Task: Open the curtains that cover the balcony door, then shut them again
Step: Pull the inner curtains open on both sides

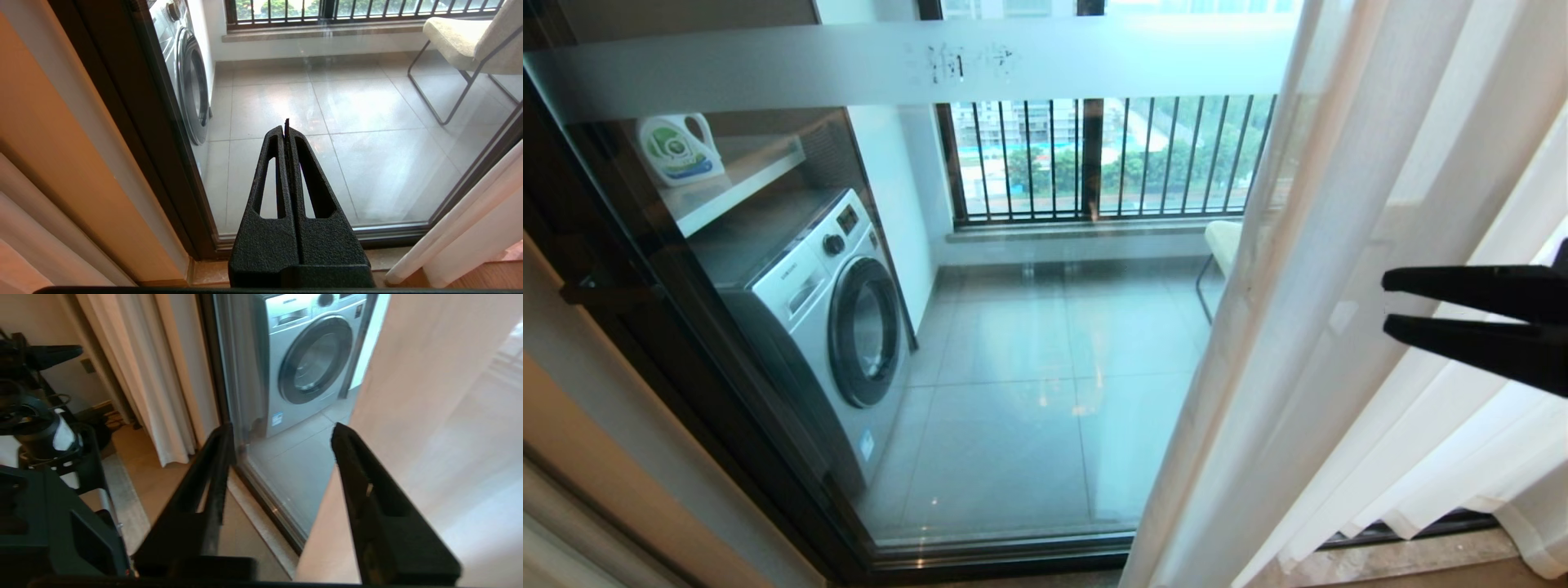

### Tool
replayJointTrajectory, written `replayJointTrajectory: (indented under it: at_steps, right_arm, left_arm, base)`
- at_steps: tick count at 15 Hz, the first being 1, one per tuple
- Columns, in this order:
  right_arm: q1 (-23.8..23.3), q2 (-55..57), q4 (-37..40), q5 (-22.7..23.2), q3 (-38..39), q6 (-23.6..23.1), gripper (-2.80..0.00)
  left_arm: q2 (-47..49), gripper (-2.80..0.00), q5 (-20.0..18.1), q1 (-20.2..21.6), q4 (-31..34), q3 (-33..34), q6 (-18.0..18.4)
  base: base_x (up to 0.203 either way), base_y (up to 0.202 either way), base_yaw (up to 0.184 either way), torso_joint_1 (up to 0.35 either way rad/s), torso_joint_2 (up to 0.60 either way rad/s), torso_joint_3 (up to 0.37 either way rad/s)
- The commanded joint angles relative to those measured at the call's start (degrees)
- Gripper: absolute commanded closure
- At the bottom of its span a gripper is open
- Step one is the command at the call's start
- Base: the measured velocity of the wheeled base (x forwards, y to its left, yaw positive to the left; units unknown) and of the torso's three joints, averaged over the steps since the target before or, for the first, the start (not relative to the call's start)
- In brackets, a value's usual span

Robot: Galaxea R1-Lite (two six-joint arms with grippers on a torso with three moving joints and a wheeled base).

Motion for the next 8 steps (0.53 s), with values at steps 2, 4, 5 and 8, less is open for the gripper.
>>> replayJointTrajectory:
  at_steps: [2, 4, 5, 8]
  right_arm:
    - [2.7, 1.9, -0.1, 0.1, -0.2, 1.0, -2.80]
    - [3.8, 3.6, -0.2, -4.1, -0.2, 1.1, -2.80]
    - [4.6, 4.5, -0.4, -6.6, -0.4, 1.1, -2.80]
    - [7.3, 7.4, -0.8, -15.9, -2.7, 1.1, -2.80]
  left_arm:
    - [0.1, 0.00, 0.1, 0.0, 0.0, 0.0, 0.0]
    - [0.0, 0.00, 0.0, 0.0, 0.0, 0.0, 0.0]
    - [0.0, 0.00, 0.0, 0.0, 0.0, 0.0, 0.0]
    - [0.0, 0.00, 0.0, 0.0, 0.0, 0.0, 0.0]
  base:
    - [0.000, 0.000, 0.000, 0.000, 0.00, 0.000]
    - [0.000, 0.000, 0.000, 0.000, 0.00, 0.000]
    - [0.000, 0.000, 0.000, 0.000, 0.00, 0.000]
    - [0.000, 0.000, 0.000, 0.000, 0.00, 0.000]
